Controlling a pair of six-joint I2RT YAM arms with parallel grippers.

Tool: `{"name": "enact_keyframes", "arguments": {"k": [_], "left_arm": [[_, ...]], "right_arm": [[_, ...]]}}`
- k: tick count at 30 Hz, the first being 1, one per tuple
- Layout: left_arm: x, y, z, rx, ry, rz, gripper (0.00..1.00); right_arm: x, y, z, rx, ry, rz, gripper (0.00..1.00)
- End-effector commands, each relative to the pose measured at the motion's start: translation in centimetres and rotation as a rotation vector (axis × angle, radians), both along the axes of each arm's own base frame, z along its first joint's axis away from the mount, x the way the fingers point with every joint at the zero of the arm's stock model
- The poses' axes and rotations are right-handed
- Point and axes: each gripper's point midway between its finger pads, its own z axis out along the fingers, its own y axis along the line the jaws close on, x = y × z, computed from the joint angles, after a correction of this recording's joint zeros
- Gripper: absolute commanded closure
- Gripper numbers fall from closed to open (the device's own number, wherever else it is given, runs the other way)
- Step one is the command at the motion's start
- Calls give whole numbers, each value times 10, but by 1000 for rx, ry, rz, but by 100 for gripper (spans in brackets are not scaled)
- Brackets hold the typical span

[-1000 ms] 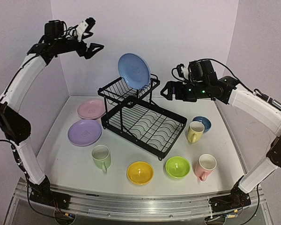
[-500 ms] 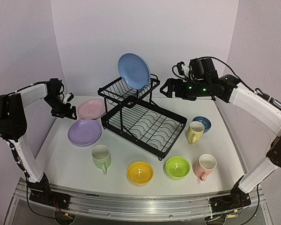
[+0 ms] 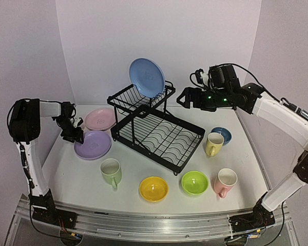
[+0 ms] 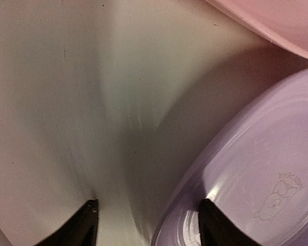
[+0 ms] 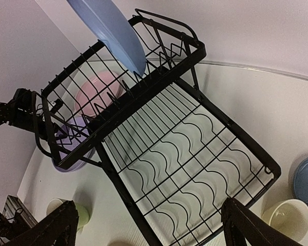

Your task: Load the mixed dishes into the dish rack

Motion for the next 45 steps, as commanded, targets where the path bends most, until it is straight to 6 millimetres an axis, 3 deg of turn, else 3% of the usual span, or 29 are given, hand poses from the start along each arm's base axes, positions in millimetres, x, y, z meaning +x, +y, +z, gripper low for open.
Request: {"name": "enact_keyframes", "arguments": {"k": [1, 7, 12, 14, 16, 19, 22, 27, 30, 33, 36, 41, 45], "left_arm": [[1, -4, -9, -16, 24, 10, 49], [-16, 2, 6, 9, 24, -17, 100], [-19, 21, 46, 70, -41, -69, 100], [-11, 24, 73, 98, -104, -117, 100], [3, 20, 116, 106, -222, -199, 100], [21, 0, 190, 89, -452, -341, 100], [28, -20, 249, 167, -669, -490, 100], [39, -48, 313, 356, -916, -670, 100], [46, -58, 361, 450, -1088, -727, 100], [45, -83, 410, 524, -1286, -806, 100], [39, -103, 442, 591, -1441, -882, 100], [48, -102, 470, 773, -1552, -902, 100], [39, -116, 514, 857, -1730, -913, 100]], "right_arm": [[-3, -8, 19, 38, -40, -26, 6], [-3, -9, 19, 39, -39, -36, 6], [-3, -10, 22, 41, -45, -34, 6], [-3, -9, 24, 44, -48, -33, 6], [-2, -9, 26, 48, -51, -33, 7], [-1, -7, 27, 53, -52, -30, 7], [1, -5, 28, 52, -55, -27, 7], [2, -4, 33, 50, -68, -19, 7], [2, -7, 32, 44, -73, -27, 7], [1, -9, 31, 40, -77, -34, 7], [-1, -12, 32, 38, -82, -38, 7], [-3, -17, 35, 29, -102, -48, 6], [-2, -18, 37, 22, -114, -46, 6]]}}
